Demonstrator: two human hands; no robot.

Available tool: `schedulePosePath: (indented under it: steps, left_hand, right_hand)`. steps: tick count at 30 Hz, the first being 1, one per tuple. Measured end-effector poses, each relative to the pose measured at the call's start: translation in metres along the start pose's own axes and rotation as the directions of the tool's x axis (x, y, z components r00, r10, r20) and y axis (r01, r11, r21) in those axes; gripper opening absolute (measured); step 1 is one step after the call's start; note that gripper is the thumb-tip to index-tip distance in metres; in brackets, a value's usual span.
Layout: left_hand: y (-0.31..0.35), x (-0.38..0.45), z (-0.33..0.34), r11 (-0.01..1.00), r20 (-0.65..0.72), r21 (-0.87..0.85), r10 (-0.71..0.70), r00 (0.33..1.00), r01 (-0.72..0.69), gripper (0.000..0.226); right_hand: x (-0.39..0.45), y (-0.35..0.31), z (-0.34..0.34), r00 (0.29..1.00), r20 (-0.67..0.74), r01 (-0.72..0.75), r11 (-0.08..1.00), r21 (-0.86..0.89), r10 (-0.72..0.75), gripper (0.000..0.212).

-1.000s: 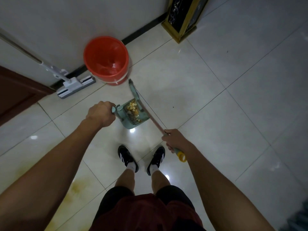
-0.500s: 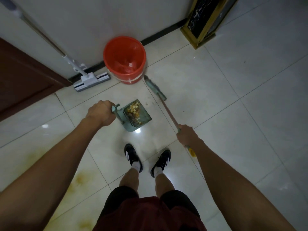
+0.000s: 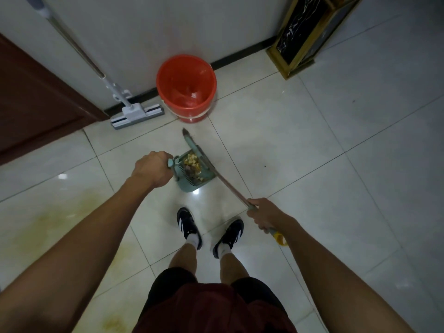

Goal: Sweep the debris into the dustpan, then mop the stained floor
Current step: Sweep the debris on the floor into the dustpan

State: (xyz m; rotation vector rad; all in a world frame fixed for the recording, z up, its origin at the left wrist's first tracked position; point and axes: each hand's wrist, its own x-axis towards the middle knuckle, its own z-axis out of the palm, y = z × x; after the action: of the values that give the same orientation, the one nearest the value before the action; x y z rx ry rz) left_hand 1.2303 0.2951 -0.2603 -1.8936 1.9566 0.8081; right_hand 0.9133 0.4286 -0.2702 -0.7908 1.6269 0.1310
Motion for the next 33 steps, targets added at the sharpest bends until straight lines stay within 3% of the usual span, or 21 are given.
schedulePosePath:
  steps: [8, 14, 23, 33]
  left_hand:
    - [0.008, -0.029, -0.009, 0.998, -0.049, -0.069, -0.016, 0.999, 0.013, 0.01]
    - [0.014, -0.063, -0.01, 0.989, -0.107, -0.139, -0.07, 0.992, 0.055, 0.01]
    - [0.025, -0.12, -0.008, 0.954, -0.178, -0.271, -0.182, 0.967, 0.13, 0.005]
    - [0.028, -0.189, -0.034, 0.915, -0.269, -0.379, -0.25, 0.93, 0.137, 0.012]
  right_hand:
    - [-0.029, -0.005, -0.014, 0.999, -0.047, 0.028, 1.0, 0.003, -0.027, 0.047]
    - [-0.05, 0.0, -0.033, 0.997, -0.067, 0.04, 0.999, 0.002, -0.04, 0.03]
    - [-0.065, 0.022, -0.056, 0.992, -0.116, 0.068, 0.983, 0.172, -0.048, 0.039]
    - [-0.044, -0.004, -0.067, 0.989, -0.15, 0.063, 0.936, 0.346, -0.011, 0.007]
